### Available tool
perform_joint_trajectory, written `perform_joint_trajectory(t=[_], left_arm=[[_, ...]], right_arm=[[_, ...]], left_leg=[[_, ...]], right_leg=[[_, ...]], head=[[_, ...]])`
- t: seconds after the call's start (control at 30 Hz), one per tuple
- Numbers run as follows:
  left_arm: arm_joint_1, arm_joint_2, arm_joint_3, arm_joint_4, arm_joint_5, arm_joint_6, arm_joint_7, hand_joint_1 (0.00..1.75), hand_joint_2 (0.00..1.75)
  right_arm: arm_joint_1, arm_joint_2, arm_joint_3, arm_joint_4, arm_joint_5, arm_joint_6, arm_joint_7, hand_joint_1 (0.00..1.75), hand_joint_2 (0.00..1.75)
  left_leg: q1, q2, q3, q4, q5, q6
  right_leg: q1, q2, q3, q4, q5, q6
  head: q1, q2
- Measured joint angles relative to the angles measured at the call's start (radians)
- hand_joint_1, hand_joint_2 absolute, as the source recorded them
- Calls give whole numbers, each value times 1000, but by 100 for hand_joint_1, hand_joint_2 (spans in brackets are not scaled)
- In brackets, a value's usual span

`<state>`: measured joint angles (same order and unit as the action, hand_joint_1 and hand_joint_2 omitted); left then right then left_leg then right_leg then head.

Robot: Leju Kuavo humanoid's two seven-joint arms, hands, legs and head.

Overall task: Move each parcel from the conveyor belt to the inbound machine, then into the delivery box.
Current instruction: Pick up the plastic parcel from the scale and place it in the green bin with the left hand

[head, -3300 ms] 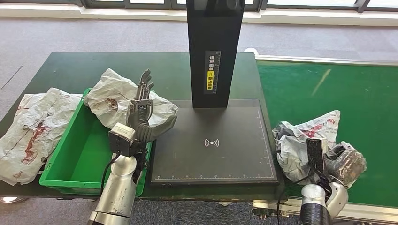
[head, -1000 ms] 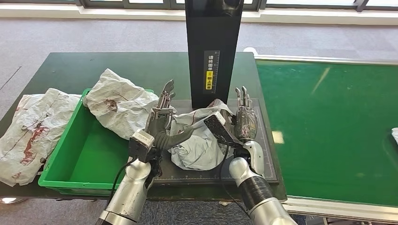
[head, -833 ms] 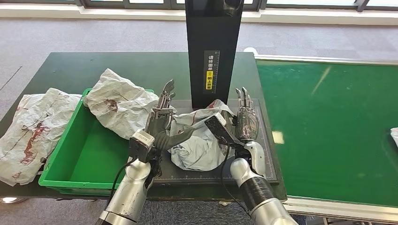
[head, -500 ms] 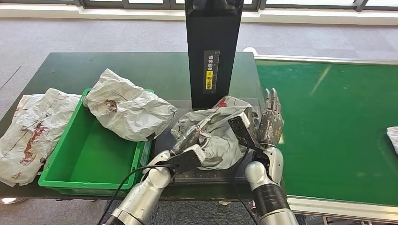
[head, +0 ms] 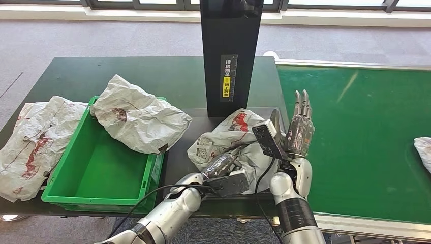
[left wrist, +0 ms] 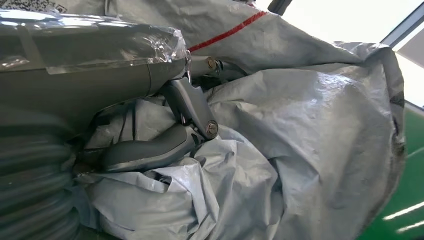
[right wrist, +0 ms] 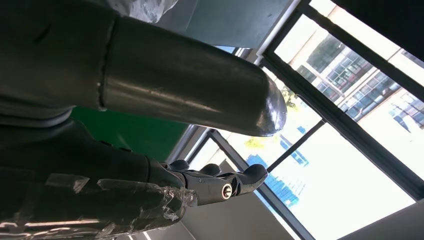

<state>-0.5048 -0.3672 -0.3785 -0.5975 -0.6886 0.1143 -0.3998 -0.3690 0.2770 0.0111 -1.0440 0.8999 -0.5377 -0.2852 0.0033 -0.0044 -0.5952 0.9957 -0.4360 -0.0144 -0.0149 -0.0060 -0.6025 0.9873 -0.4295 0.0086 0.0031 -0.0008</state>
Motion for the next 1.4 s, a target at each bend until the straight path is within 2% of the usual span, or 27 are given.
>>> perform_joint_trajectory(t=[0.2,0.43,0.5,0.63,0.8,0.93,1.07,1.2,1.4], left_arm=[[-8,0,-44,29,-39,81,58,175,175],[-14,0,-49,39,-75,151,81,175,175],[-13,0,-49,37,-111,202,93,175,175],[3,0,-35,-3,-230,375,135,175,175],[24,1,-3,-67,-307,426,162,175,175],[74,4,48,-201,-474,559,204,175,175],[114,14,114,-397,-565,581,212,175,175],[145,25,168,-578,-500,581,162,175,175],[172,32,241,-718,-379,581,75,175,175]], right_arm=[[3,1,0,-18,-8,2,-10,0,0],[6,3,0,-25,-22,-7,-28,0,0],[13,5,0,-38,-55,-32,-67,0,0],[50,9,0,-112,-134,-90,-155,0,0],[82,12,0,-180,-165,-99,-176,0,0],[100,14,0,-213,-241,-131,-234,0,0],[111,14,0,-233,-279,-143,-259,0,0],[121,14,-5,-243,-291,-147,-267,0,0],[129,14,-21,-249,-298,-149,-272,0,0]], left_leg=[[0,0,0,0,0,0],[0,0,0,0,0,0],[0,0,0,0,0,0],[0,0,0,0,0,0],[0,0,0,0,-1,0],[0,0,0,0,0,0],[0,0,0,0,0,0],[1,1,0,-1,0,0],[1,1,0,-1,0,0]], right_leg=[[0,0,1,0,0,0],[0,0,1,0,0,0],[0,0,1,0,0,0],[0,0,0,0,0,0],[0,0,0,0,0,0],[0,0,0,0,0,0],[0,1,0,0,0,0],[1,1,0,0,0,0],[0,1,0,0,0,0]], head=[[0,0],[0,0],[0,0],[0,0],[0,0],[0,0],[0,0],[0,0],[0,0]])
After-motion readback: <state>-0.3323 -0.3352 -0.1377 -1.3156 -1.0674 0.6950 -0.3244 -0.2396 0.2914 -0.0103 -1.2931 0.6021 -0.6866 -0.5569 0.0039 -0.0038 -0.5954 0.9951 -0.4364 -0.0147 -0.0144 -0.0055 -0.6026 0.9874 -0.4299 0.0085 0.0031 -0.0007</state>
